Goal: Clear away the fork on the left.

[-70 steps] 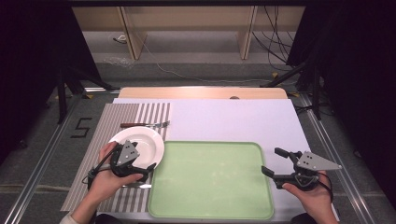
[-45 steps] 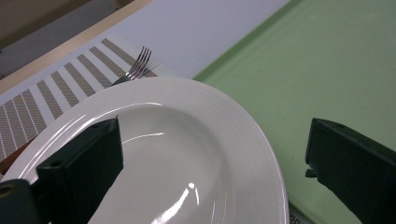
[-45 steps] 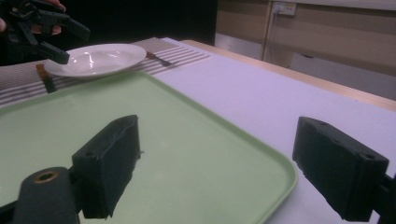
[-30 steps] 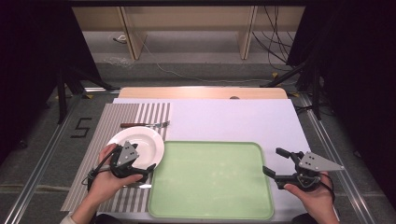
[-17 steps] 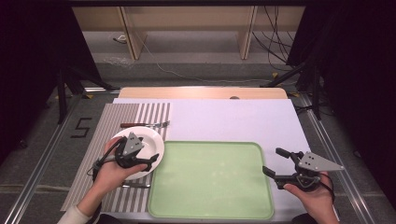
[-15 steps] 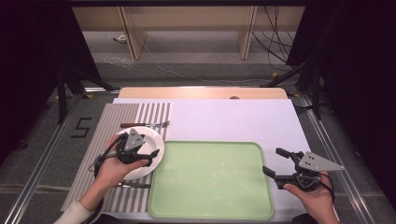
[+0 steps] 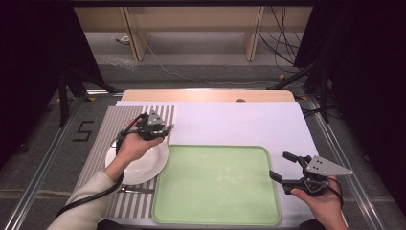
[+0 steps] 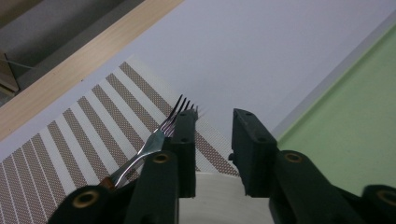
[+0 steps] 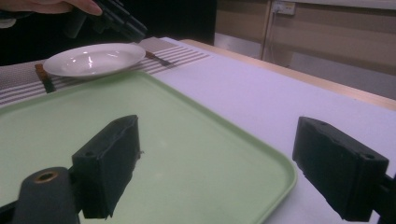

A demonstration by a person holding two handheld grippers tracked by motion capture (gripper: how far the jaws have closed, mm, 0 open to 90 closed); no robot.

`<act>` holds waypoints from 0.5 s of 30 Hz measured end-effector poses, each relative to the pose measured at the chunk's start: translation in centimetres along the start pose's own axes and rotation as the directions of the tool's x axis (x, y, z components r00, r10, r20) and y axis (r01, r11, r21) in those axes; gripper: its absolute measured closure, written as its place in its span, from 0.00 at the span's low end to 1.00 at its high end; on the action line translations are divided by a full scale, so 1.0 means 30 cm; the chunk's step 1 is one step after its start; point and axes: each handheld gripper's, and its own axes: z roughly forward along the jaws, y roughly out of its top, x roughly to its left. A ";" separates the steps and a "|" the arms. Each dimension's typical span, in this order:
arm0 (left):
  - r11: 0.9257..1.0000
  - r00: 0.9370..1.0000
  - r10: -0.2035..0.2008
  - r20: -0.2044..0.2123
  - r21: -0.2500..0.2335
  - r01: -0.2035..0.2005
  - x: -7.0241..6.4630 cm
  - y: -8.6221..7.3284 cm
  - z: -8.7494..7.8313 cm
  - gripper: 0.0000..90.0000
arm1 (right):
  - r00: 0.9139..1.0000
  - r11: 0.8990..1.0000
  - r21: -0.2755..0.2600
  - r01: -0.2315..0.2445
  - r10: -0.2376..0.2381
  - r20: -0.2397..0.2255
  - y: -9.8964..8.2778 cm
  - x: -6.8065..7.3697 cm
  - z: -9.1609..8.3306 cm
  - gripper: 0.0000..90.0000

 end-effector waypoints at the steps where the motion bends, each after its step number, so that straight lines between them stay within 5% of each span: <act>1: 1.000 1.000 -0.005 0.001 0.007 0.005 0.005 0.006 0.012 0.83 | 1.000 1.000 0.000 0.000 0.000 0.000 0.000 0.000 0.000 0.18; 6: 0.998 1.000 0.016 0.013 0.060 -0.017 0.031 0.038 0.068 0.99 | 1.000 1.000 -0.001 -0.001 0.001 -0.001 0.000 -0.001 0.001 0.18; 15: 0.983 0.999 0.049 0.008 0.176 -0.050 0.078 0.054 0.162 0.99 | 1.000 1.000 -0.002 -0.001 0.001 -0.002 -0.001 -0.002 0.001 0.18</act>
